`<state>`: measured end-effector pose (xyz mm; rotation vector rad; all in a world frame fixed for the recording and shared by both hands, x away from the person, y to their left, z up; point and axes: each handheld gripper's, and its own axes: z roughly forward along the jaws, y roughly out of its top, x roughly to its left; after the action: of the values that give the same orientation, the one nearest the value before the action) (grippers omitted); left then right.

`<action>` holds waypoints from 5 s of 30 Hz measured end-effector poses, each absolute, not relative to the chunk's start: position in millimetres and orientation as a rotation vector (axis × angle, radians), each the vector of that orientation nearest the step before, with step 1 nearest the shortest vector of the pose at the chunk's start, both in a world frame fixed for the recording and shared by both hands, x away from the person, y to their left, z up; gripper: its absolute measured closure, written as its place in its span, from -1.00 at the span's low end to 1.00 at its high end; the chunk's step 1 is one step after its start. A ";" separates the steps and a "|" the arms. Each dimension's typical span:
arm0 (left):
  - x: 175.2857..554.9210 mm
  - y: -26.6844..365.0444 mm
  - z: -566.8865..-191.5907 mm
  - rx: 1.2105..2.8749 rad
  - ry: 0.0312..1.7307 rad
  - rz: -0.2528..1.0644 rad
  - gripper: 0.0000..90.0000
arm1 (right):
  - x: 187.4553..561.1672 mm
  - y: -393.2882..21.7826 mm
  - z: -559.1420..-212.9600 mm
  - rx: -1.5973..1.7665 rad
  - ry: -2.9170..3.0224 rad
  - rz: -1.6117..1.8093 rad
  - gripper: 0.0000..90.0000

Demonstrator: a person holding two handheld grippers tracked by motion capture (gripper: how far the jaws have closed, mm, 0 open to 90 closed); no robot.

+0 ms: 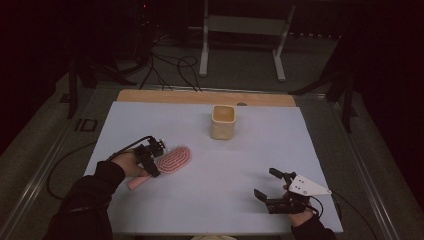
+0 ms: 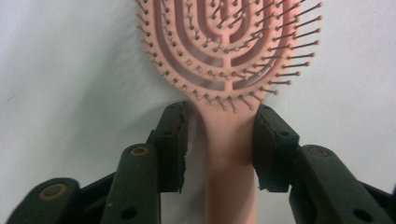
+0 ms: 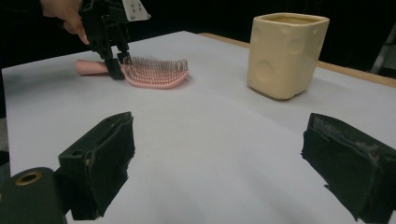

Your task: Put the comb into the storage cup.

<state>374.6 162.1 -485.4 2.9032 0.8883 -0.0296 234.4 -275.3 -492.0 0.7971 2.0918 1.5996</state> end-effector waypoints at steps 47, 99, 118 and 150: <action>359.9 152.4 -459.2 2.738 0.876 0.046 0.58 | 235.1 -276.5 -492.1 0.813 2.085 1.597 -0.80; 334.3 124.5 -421.2 2.359 0.775 0.195 0.58 | 235.7 -276.2 -492.4 0.821 2.085 1.603 -0.80; 321.3 120.8 -428.3 2.211 0.770 0.223 0.58 | 236.2 -276.5 -492.3 0.824 2.084 1.599 -0.80; 291.8 132.7 -457.2 1.892 0.788 0.340 0.58 | 235.3 -275.8 -467.1 0.825 2.080 1.634 -0.80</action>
<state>291.8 132.7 -457.2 1.8923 0.7881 0.3399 235.3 -275.8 -467.1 0.8250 2.0803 1.6345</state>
